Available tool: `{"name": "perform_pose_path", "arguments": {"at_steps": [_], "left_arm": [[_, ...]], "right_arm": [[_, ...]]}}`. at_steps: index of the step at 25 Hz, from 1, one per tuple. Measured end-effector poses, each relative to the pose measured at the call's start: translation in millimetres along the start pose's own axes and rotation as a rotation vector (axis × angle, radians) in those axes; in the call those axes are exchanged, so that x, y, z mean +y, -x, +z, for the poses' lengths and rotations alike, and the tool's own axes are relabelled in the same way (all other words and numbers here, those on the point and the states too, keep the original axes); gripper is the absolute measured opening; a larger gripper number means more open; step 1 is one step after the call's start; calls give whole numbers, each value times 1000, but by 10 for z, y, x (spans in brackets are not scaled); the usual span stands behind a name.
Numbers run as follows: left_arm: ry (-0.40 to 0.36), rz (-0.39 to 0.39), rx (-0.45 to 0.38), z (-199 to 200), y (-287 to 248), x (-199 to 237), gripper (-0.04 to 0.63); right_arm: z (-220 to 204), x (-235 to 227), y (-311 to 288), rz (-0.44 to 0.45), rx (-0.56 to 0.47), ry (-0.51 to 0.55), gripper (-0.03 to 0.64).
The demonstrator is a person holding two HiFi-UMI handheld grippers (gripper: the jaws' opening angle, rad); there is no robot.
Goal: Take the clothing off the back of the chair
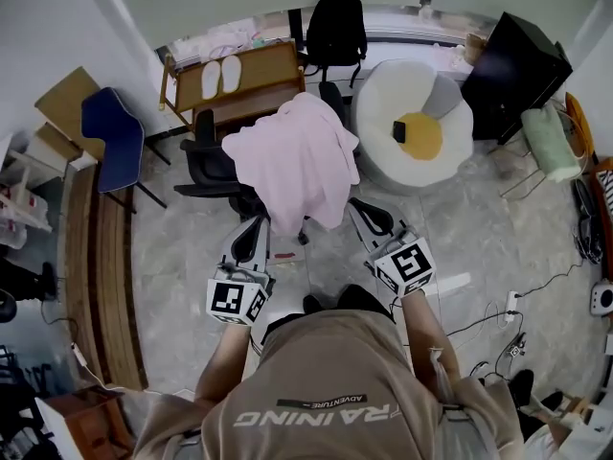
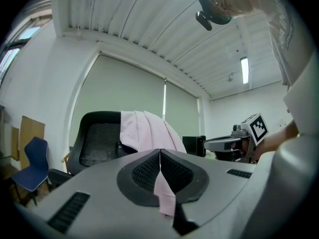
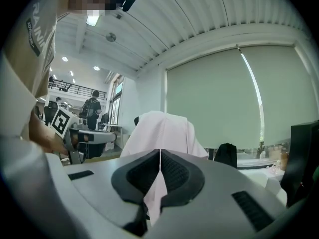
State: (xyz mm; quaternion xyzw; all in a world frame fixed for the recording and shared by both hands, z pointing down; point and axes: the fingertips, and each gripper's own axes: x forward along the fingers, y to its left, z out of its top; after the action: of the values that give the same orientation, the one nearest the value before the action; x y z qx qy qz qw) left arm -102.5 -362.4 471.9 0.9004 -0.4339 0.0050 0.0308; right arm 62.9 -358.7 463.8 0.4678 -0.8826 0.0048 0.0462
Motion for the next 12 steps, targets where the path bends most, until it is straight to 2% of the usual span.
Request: {"name": "perform_pose_path", "arguments": {"at_steps": [8, 12], "left_arm": [[-15, 92, -29, 165, -308, 221, 14], [-24, 144, -19, 184, -435, 275, 14]], "right_arm": [[264, -367, -332, 75, -56, 44, 32], [256, -552, -527, 127, -67, 34, 32]]}}
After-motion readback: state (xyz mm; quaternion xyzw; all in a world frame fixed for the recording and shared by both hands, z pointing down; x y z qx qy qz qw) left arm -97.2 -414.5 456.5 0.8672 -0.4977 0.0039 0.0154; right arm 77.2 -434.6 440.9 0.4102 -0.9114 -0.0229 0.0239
